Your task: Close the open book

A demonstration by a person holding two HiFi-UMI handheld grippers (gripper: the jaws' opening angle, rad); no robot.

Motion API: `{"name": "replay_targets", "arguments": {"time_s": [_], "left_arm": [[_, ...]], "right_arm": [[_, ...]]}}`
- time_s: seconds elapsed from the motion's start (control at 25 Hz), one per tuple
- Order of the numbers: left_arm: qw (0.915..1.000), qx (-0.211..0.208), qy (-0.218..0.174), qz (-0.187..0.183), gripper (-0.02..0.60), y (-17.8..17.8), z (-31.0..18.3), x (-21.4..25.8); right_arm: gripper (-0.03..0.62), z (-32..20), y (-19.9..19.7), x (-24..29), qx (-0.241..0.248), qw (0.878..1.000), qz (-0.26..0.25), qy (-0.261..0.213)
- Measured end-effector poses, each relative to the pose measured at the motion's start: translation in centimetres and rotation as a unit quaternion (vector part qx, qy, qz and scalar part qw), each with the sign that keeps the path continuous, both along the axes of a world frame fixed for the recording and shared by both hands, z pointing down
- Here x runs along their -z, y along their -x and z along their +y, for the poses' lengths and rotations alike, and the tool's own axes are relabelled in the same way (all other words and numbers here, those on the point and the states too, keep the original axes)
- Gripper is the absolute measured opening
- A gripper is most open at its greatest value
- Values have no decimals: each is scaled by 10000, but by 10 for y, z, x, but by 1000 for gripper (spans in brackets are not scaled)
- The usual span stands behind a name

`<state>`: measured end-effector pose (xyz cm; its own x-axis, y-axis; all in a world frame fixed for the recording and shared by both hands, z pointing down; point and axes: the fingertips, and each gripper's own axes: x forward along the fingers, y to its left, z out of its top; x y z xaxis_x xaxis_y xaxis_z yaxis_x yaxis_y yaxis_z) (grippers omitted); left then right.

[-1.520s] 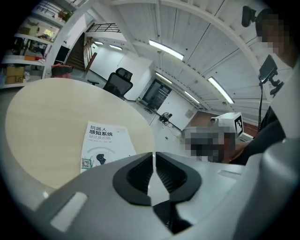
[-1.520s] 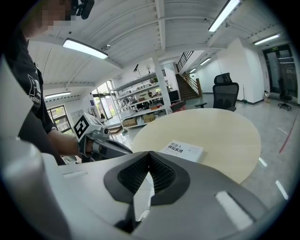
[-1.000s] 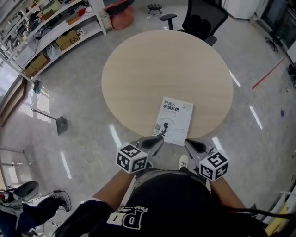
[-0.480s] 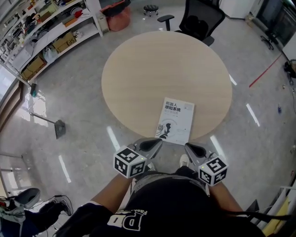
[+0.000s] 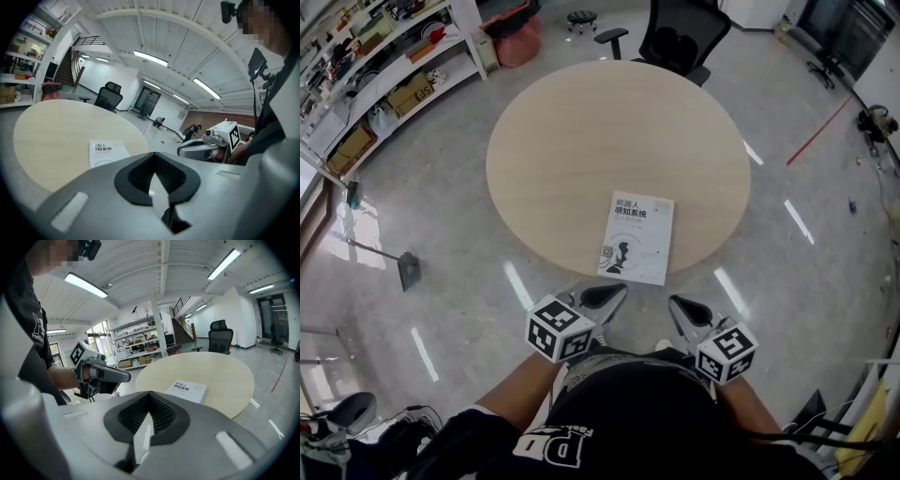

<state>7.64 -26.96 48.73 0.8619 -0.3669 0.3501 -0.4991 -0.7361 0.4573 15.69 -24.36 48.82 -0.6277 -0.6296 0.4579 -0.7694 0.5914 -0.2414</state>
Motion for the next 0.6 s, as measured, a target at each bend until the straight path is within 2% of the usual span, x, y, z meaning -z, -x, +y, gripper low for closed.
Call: {"name": "replay_targets", "arguments": {"time_s": [0.16,0.36,0.6], "left_arm": [[9997,38,-143,-181,8,-20,10,7],[9993,352,84,-67,8,-58,33,4],[9974,696,43,-168,8,-97,73,12]], "right_arm": [[8,13,-18,12,203,9997,62,-154],[8,37,-54,16,402,9990,-50,-198],[8,67,-96,22,700,9969,-240,-275]]}}
